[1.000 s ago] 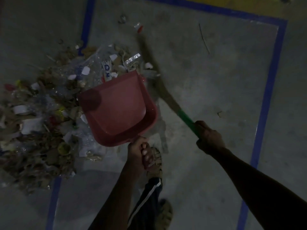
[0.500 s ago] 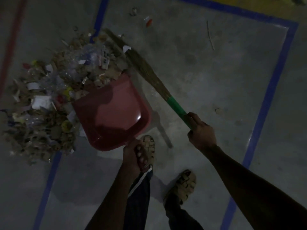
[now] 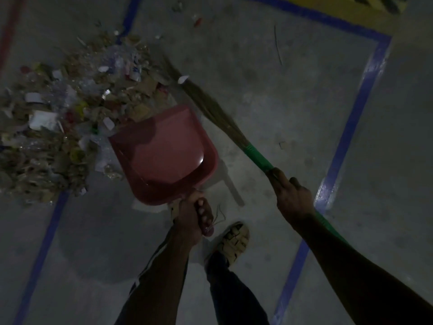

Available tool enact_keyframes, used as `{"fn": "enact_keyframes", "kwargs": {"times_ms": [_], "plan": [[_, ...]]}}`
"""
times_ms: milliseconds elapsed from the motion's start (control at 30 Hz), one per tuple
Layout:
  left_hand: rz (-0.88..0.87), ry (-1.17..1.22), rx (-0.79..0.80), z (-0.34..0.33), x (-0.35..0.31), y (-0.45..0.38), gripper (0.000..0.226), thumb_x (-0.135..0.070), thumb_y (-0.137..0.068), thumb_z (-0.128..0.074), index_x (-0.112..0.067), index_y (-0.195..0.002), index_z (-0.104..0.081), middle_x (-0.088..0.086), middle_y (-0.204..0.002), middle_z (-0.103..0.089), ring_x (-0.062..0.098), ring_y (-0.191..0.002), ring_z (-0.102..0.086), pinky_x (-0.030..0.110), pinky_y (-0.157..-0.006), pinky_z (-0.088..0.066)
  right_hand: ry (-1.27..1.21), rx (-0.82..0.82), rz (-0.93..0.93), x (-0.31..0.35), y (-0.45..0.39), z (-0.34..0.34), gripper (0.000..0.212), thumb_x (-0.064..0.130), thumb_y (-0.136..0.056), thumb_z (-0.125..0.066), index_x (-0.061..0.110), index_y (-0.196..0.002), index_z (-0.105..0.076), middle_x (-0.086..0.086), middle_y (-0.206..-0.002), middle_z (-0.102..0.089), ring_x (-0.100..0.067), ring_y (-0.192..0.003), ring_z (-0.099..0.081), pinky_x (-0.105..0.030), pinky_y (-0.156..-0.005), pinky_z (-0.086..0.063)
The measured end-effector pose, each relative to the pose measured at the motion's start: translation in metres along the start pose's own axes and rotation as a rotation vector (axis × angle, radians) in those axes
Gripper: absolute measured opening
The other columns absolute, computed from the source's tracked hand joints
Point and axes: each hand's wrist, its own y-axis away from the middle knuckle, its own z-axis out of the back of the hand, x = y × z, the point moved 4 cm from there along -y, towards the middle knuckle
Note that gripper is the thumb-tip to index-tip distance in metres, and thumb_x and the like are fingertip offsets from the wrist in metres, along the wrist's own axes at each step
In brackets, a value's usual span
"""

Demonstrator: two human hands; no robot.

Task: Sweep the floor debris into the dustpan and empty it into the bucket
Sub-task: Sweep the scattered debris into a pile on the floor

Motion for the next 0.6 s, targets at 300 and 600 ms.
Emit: {"fn": "enact_keyframes", "kwargs": {"times_ms": [300, 600], "plan": [[0.036, -0.069, 0.007, 0.018, 0.034, -0.008, 0.039, -0.014, -0.093, -0.048, -0.019, -0.056, -0.036, -0.003, -0.044, -0.030, 0.012, -0.031, -0.025, 0.016, -0.039, -0.019, -0.048, 0.101, -0.235, 0.002, 0.049, -0.033, 0.078, -0.009, -0.072, -0.062, 0.013, -0.145, -0.047, -0.002, -0.146, -0.048, -0.034, -0.070, -0.053, -0.031, -0.042, -0.038], [0.018, -0.058, 0.092, 0.024, 0.017, -0.010, 0.038, -0.012, -0.096, -0.042, -0.016, -0.059, -0.033, -0.004, -0.041, -0.029, 0.010, -0.028, -0.025, 0.014, -0.034, -0.023, -0.171, 0.048, -0.594, -0.010, 0.068, -0.032, 0.074, -0.007, -0.074, -0.055, 0.018, -0.142, -0.044, 0.002, -0.143, -0.045, -0.031, -0.073, -0.058, -0.035, -0.049, -0.047]]}}
